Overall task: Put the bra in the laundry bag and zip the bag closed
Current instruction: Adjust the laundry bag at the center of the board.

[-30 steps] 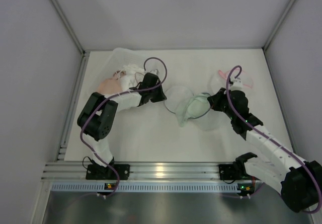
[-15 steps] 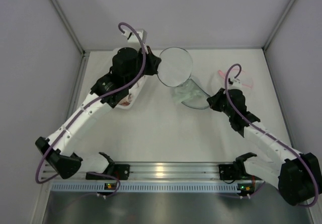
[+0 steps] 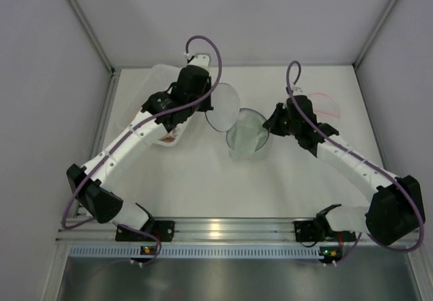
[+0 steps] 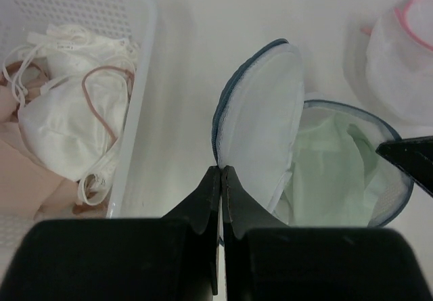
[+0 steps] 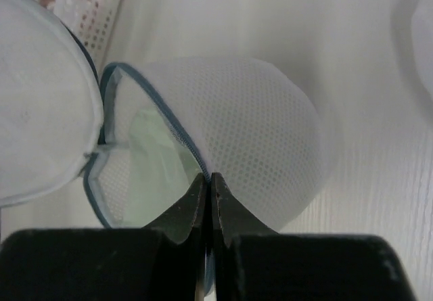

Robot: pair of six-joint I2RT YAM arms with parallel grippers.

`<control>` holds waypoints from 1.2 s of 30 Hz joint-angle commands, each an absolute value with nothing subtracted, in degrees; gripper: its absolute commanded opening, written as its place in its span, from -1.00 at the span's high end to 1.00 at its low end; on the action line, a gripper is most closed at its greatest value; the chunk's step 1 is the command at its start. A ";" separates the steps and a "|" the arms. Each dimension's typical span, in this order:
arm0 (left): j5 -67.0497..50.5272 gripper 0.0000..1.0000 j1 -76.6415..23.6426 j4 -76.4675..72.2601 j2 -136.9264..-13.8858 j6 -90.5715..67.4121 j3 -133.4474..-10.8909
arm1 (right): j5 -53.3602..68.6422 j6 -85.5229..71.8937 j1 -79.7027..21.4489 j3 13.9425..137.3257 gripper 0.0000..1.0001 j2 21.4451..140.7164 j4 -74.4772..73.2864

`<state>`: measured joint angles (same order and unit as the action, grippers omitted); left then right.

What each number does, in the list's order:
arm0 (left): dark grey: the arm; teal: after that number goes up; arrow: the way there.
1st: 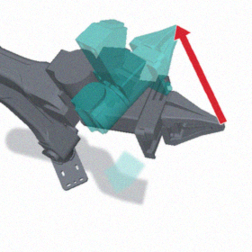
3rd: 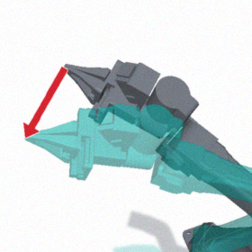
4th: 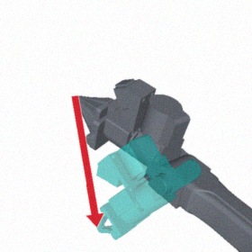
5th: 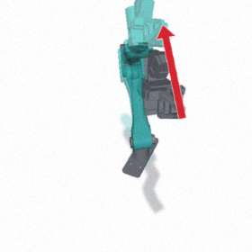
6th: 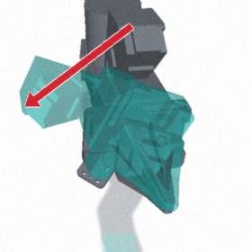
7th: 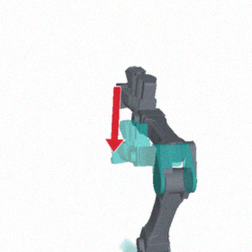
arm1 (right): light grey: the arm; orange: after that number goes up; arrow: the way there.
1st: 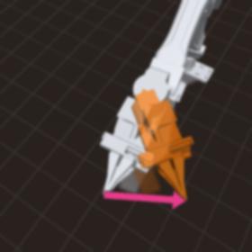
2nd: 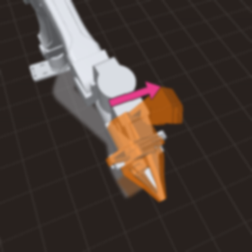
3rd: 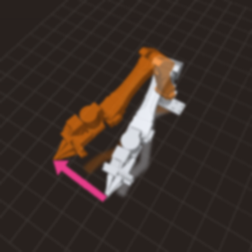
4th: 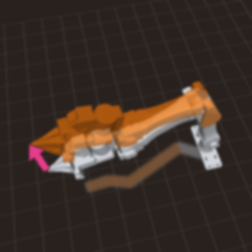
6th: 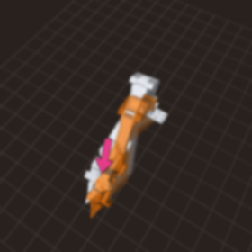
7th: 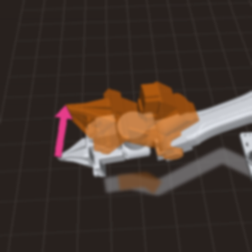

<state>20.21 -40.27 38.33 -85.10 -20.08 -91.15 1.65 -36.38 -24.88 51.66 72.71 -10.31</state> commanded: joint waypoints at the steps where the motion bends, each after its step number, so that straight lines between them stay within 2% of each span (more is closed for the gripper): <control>1: 17.41 1.00 -36.21 42.27 -80.61 -23.81 -90.88 | -1.46 -33.66 -29.17 54.76 1.00 70.33 -25.54; 3: 17.92 1.00 -36.21 42.28 -76.65 -25.22 -90.09 | -9.27 -34.62 -33.89 49.88 1.00 65.25 -23.84; 4: 21.41 1.00 -36.12 42.45 -76.64 -25.14 -90.35 | -8.79 -36.02 -34.71 46.96 1.00 64.61 -16.68; 7: 16.37 1.00 -34.54 43.86 -77.87 -26.27 -88.26 | -1.15 -36.39 -32.00 47.27 1.00 70.38 -17.56; 9: 15.73 1.00 -34.80 43.60 -77.09 -28.81 -84.75 | -6.38 -36.04 -35.39 47.38 1.00 72.41 -20.04; 11: 16.17 1.00 -34.80 43.51 -75.76 -29.44 -80.43 | -6.51 -36.47 -37.52 45.19 1.00 72.42 -17.51; 13: 14.34 1.00 -34.80 44.29 -74.28 -28.57 -83.73 | -1.86 -35.78 -37.44 49.02 1.00 72.51 -21.68; 14: 13.72 1.00 -34.89 44.91 -73.40 -27.96 -85.93 | -1.06 -35.08 -37.62 55.66 1.00 70.68 -27.19; 15: 14.76 1.00 -35.41 46.22 -72.26 -27.60 -88.13 | -3.93 -34.37 -39.27 57.46 1.00 68.75 -28.03; 17: 22.71 1.00 -35.86 50.34 -70.49 -26.46 -91.40 | -7.90 -35.59 -41.13 54.26 1.00 64.79 -23.33; 18: 24.42 1.00 -35.60 51.84 -70.92 -26.11 -91.49 | -1.82 -38.38 -38.44 48.05 1.00 64.34 -17.90; 20: 24.00 1.00 -35.42 54.49 -72.60 -27.41 -91.41 | 6.22 -40.25 -32.55 45.97 1.00 65.65 -17.49; 23: 23.20 1.00 -35.77 51.00 -71.54 -28.74 -85.97 | -6.22 -38.77 -39.26 44.66 1.00 66.34 -17.41; 26: 21.98 1.00 -35.86 50.45 -72.51 -29.27 -85.51 | -6.85 -36.04 -40.69 45.52 1.00 70.39 -19.07; 31: 21.36 1.00 -36.04 47.64 -71.28 -29.44 -82.53 | -8.96 -33.23 -41.31 45.70 1.00 68.38 -18.45; 36: 18.63 1.00 -36.30 45.70 -71.63 -30.41 -82.35 | -8.97 -30.59 -40.96 55.01 0.98 68.29 -25.40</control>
